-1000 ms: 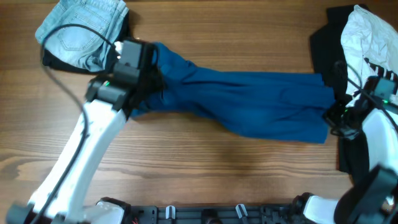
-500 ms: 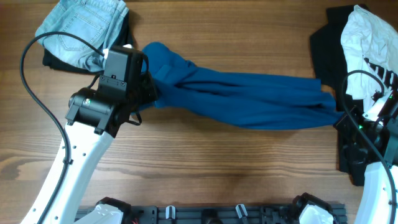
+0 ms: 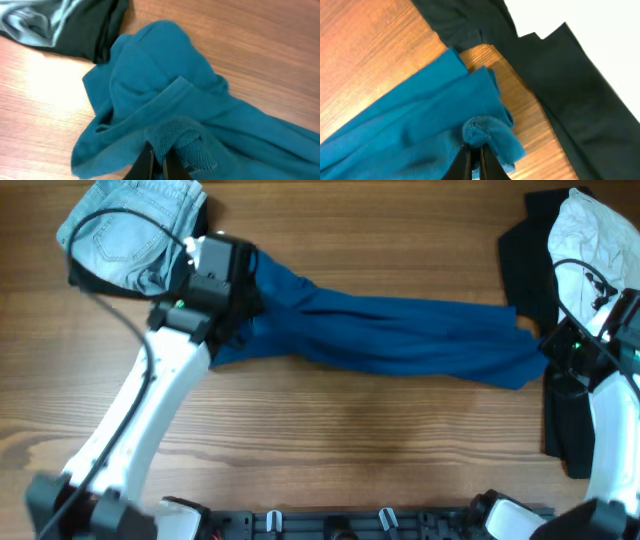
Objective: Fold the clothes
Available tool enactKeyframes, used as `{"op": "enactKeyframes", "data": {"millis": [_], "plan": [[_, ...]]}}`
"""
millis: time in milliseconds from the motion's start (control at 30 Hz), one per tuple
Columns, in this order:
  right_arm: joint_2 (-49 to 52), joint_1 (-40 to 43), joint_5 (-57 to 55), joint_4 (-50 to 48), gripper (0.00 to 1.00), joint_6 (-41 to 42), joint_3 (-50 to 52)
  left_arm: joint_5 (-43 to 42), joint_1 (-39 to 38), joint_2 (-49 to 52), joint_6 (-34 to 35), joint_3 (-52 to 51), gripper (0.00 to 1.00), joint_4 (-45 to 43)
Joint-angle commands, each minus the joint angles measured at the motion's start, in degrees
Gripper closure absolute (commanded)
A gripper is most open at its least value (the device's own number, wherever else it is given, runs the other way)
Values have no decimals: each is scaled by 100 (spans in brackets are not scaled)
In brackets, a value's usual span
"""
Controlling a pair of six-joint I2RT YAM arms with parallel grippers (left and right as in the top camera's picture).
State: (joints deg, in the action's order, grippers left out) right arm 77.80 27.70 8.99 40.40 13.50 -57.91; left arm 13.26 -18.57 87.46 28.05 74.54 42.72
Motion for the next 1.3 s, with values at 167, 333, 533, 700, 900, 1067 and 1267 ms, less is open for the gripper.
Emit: {"op": "enactKeyframes", "data": {"millis": [167, 333, 533, 700, 900, 1067, 1267], "plan": [[1198, 22, 710, -1078, 96, -450, -101, -256, 669, 1276, -83, 63, 96, -1088], [1508, -92, 721, -1552, 96, -560, -101, -619, 754, 1777, -81, 63, 96, -1228], [1849, -151, 592, -2142, 96, -601, -101, -616, 750, 2223, -83, 63, 96, -1283], [2175, -162, 608, -1965, 41, -577, -96, -616, 750, 2251, -83, 63, 28, -1379], [2004, -162, 256, -1617, 22, -542, -98, -616, 761, 2107, -90, 278, 0, -763], [2026, -205, 7, -1147, 17, -560, 70, -619, 782, 1624, -111, 713, 0, 323], [2096, -612, 138, -1480, 16, -527, 597, -728, 800, 1207, -114, 713, 0, 1137]]}}
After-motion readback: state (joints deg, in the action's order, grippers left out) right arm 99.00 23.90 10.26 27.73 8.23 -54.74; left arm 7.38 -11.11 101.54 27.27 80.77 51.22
